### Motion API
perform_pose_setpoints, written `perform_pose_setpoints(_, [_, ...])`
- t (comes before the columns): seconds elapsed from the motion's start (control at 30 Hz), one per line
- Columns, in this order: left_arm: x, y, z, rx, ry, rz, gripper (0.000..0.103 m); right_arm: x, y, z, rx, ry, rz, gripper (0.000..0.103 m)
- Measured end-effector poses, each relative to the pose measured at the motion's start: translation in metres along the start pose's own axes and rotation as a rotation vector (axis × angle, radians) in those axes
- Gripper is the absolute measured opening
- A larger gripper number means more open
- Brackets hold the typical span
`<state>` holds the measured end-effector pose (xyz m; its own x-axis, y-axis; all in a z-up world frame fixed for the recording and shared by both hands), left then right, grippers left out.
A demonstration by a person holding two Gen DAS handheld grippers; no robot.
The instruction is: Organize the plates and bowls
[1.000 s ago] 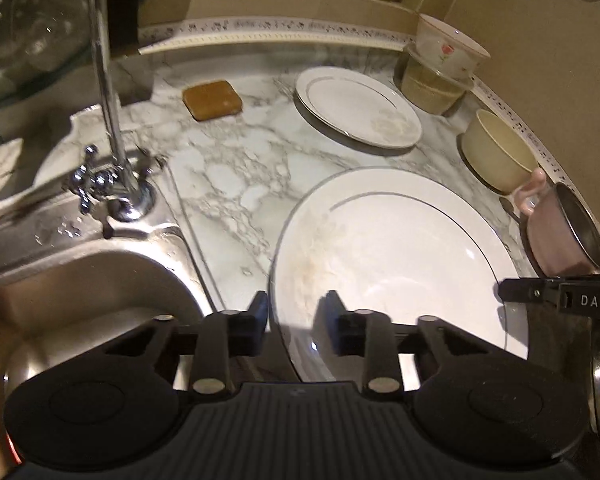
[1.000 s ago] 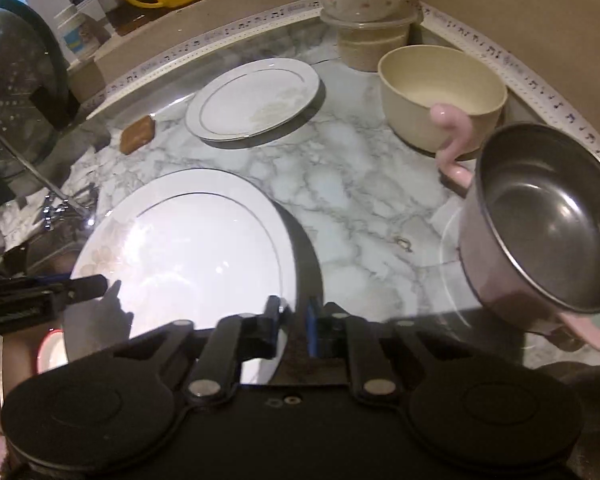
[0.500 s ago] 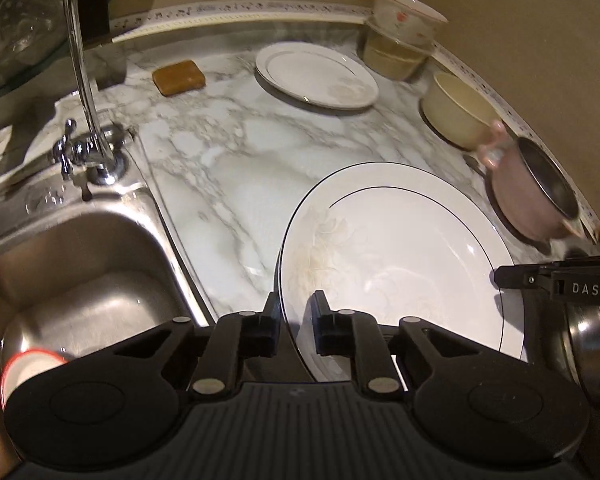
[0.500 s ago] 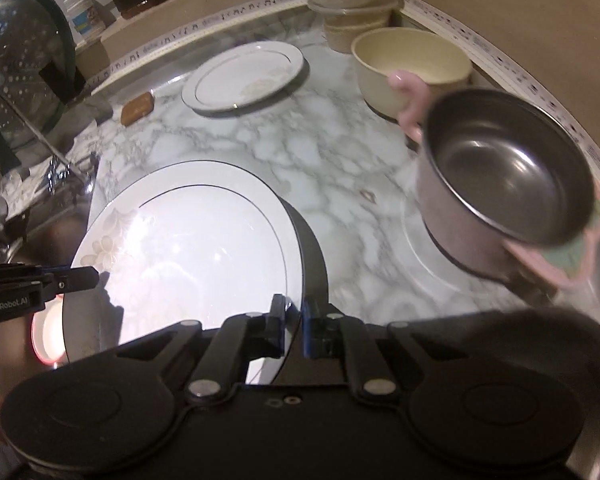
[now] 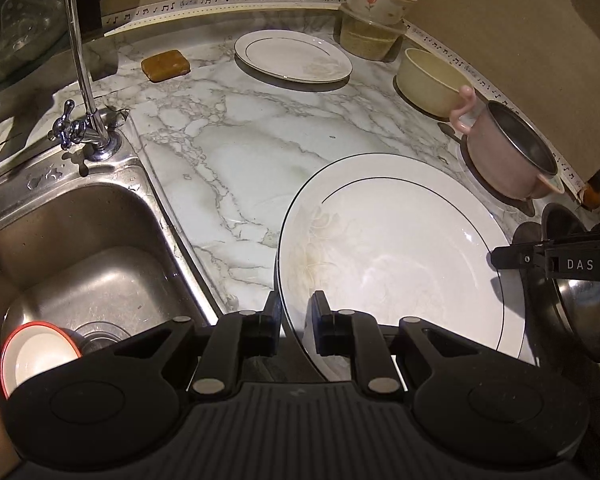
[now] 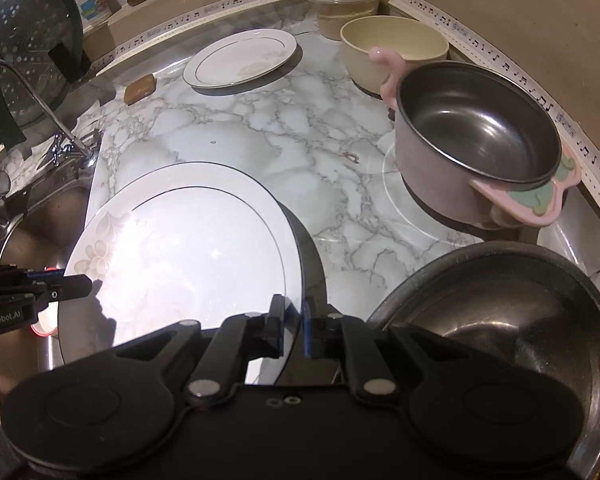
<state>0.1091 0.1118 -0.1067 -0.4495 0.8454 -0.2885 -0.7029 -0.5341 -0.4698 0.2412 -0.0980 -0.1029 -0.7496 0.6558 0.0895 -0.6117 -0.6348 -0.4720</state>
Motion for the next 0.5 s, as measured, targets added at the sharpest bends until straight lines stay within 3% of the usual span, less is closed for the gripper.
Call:
perform_pose_setpoints(0.07, [0.002,-0.002,0.003,-0.018,-0.017,-0.003,0.015,-0.002,-0.002,0.002,0.000,0.005,-0.016,0.025])
perform_pose_setpoints(0.23, [0.009,-0.017,0.010,-0.040,-0.024,-0.001,0.020,-0.007,-0.017,0.014,-0.033,0.016,-0.019,0.031])
perform_pose_setpoints(0.3, [0.011,-0.029,0.014,-0.078,-0.038,0.000,0.028,-0.007,-0.027,0.019,-0.053,0.012,-0.008,0.033])
perform_pose_setpoints(0.5, [0.003,-0.081,0.010,-0.155,-0.008,-0.005,0.030,0.002,-0.079,0.020,-0.119,0.048,0.074,0.038])
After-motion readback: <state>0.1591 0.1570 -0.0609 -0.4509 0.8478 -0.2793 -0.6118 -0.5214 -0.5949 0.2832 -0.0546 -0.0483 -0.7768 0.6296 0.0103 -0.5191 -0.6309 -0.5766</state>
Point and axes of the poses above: each gripper's, at about its wrist camera, not at the fingertips, and z roughly against the way its jaws point, x to its left, y to its underside, the point moved 1 cm from there along -z, roughly the way its jaws point, and after that the axes turned 10 degrees about z, right-handed, at the moved point
